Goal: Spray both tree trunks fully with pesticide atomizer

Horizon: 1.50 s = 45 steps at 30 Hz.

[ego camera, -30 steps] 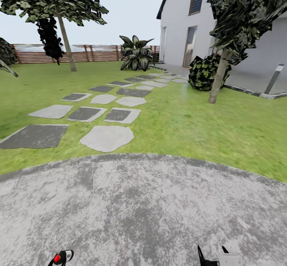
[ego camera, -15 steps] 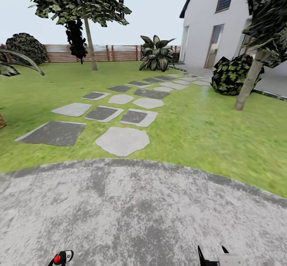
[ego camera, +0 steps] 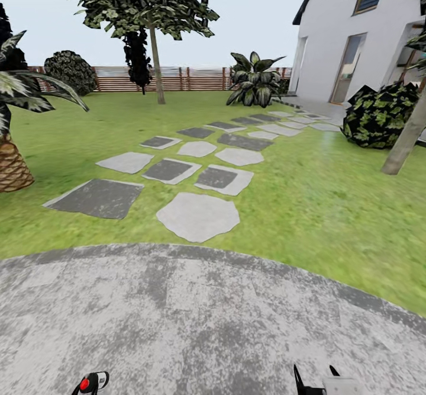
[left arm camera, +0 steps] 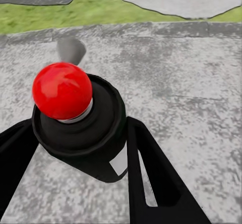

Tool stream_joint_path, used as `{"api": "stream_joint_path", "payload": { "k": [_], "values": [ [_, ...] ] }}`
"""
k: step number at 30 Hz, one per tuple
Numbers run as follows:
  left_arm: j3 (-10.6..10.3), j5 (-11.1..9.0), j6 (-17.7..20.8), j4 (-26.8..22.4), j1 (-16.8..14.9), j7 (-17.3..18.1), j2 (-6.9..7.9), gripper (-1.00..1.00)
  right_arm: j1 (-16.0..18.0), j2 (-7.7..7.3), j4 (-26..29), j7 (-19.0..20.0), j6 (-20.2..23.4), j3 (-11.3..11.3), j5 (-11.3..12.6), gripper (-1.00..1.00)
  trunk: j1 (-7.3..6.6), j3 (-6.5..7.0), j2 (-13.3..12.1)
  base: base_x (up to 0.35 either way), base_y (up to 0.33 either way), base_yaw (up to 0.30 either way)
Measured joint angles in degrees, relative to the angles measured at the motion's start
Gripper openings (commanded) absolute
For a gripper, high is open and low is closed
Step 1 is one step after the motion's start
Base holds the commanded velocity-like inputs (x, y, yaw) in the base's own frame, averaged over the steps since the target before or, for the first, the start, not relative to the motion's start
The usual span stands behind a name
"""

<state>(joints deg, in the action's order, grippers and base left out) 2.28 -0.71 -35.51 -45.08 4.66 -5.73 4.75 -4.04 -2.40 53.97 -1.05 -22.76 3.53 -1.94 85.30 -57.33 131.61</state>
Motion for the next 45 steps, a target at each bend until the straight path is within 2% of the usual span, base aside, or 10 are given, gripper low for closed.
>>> {"api": "stream_joint_path", "payload": {
  "k": [45],
  "values": [
    [0.1, 0.0, -0.1, 0.0, 0.0, -0.1, 0.07, -1.00, 0.0, -0.06, 0.0, 0.0, 0.1, 0.0, -0.1, 1.00, 0.00, 0.00, 0.0, 0.336, 0.000, 0.000]
  ]
}}
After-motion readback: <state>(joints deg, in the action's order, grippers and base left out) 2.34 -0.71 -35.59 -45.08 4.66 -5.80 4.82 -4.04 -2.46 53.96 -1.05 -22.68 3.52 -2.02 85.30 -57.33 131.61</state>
